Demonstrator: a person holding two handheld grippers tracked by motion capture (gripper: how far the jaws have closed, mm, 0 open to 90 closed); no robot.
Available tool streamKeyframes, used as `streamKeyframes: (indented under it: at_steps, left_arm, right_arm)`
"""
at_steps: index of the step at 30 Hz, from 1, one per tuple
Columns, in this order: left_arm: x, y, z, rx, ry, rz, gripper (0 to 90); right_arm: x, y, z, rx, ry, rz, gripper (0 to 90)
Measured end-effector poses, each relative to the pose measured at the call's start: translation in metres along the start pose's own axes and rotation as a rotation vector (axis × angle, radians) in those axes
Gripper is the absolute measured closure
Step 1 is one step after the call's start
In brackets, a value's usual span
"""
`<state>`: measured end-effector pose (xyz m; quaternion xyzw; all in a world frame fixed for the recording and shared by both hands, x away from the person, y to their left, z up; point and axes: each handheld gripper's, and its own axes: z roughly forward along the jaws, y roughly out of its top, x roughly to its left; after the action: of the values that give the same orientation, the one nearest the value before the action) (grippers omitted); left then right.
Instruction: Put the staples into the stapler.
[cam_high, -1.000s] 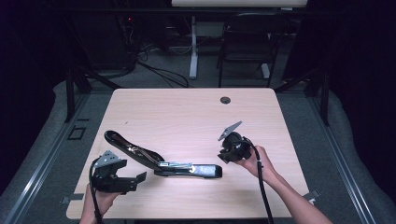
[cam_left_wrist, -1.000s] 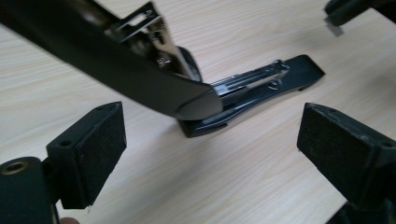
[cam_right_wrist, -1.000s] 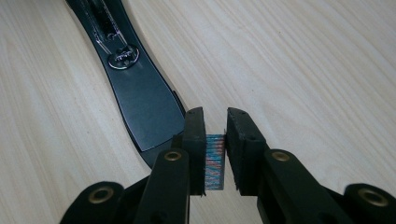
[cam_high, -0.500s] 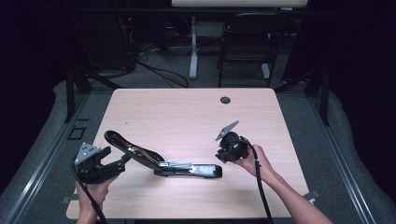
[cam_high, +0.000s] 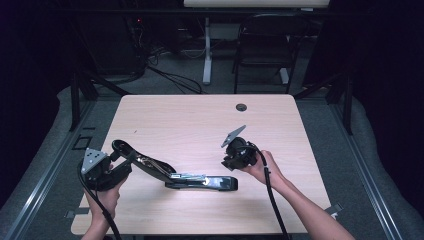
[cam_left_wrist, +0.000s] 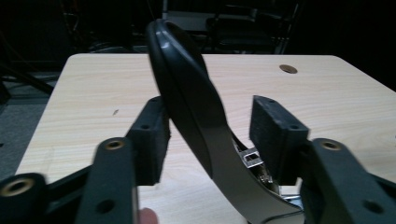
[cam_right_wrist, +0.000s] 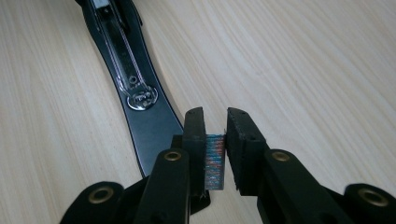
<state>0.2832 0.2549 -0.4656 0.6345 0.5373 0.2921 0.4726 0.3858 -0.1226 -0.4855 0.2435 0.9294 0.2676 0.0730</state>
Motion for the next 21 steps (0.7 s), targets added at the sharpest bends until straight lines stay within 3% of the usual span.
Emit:
streamKeyframes:
  at_steps: [4,21]
  left_arm:
    - [-0.001,-0.001,0.0,-0.004,0.02,-0.015,59.3]
    - [-0.004,-0.002,0.0,-0.013,0.041,-0.025,60.6]
  right_arm:
    - [0.002,0.008,0.002,-0.015,0.01,-0.016,78.5]
    - [0.009,0.031,0.01,-0.058,0.058,-0.063,78.5]
